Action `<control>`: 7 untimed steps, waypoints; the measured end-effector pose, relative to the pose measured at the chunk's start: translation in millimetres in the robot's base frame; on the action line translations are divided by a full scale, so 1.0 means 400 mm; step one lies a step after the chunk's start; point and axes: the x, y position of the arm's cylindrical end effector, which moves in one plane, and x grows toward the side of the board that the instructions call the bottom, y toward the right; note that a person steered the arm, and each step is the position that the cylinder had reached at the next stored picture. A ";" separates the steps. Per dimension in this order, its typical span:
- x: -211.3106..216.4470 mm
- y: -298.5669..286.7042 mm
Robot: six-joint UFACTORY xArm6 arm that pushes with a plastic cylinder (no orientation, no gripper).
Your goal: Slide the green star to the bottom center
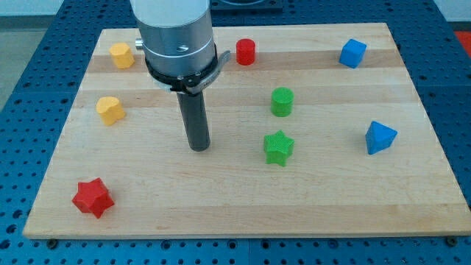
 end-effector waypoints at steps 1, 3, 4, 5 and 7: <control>0.000 0.001; -0.014 0.055; -0.025 0.171; -0.030 0.209; -0.032 0.226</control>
